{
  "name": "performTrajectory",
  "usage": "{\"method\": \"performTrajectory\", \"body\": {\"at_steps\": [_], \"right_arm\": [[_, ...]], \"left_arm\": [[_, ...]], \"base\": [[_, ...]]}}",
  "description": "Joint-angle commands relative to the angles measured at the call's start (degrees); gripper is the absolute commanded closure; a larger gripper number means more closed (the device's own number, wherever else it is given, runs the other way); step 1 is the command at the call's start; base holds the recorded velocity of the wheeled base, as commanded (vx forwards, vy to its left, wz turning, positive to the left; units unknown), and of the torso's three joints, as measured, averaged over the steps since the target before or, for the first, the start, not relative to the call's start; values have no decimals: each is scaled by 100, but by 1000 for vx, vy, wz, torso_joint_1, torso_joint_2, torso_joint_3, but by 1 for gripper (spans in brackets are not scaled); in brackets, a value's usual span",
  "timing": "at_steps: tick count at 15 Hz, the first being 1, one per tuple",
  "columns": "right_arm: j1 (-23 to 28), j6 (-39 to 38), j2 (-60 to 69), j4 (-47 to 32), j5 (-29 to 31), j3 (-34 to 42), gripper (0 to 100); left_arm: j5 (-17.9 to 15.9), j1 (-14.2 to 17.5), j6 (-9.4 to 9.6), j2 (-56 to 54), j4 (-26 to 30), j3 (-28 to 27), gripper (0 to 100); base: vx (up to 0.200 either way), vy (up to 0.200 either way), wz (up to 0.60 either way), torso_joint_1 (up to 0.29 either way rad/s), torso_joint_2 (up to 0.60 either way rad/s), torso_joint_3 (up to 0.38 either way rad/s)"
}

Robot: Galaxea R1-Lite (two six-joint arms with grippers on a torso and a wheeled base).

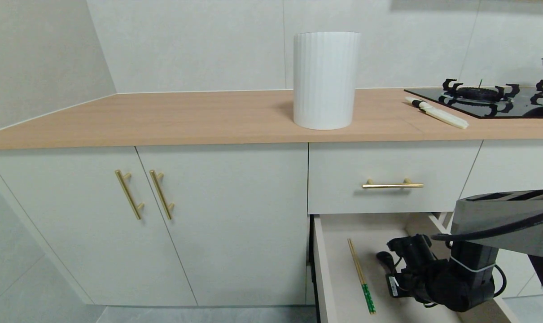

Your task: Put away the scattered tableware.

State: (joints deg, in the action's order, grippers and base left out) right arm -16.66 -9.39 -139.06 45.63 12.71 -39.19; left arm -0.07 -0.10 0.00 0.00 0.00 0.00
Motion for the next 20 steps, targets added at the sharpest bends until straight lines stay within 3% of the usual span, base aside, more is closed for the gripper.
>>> {"method": "performTrajectory", "body": {"at_steps": [1, 8, 12, 14, 20], "right_arm": [[-3, -2, 2, 7, 3, -1, 0], [-12, -37, 98, 7, 3, 61, 0], [-74, -19, 1777, -168, -50, 782, 0], [-179, -28, 2339, -502, -59, 834, 0], [-742, -28, 4888, -3095, -797, 562, 0]], "left_arm": [[-1, 1, 0, 0, 0, 0, 0], [7, 1, 0, 9, 0, 0, 0], [-1, 1, 0, 0, 0, 0, 0], [-1, 1, 0, 9, 0, 0, 0], [7, 1, -9, 9, 0, 0, 0]], "base": [[0, 0, 0, 0, 0, 0], [0, 0, 0, 0, 0, 0], [0, 0, 0, 0, 0, 0], [0, 0, 0, 0, 0, 0], [0, 0, 0, 0, 0, 0]]}}
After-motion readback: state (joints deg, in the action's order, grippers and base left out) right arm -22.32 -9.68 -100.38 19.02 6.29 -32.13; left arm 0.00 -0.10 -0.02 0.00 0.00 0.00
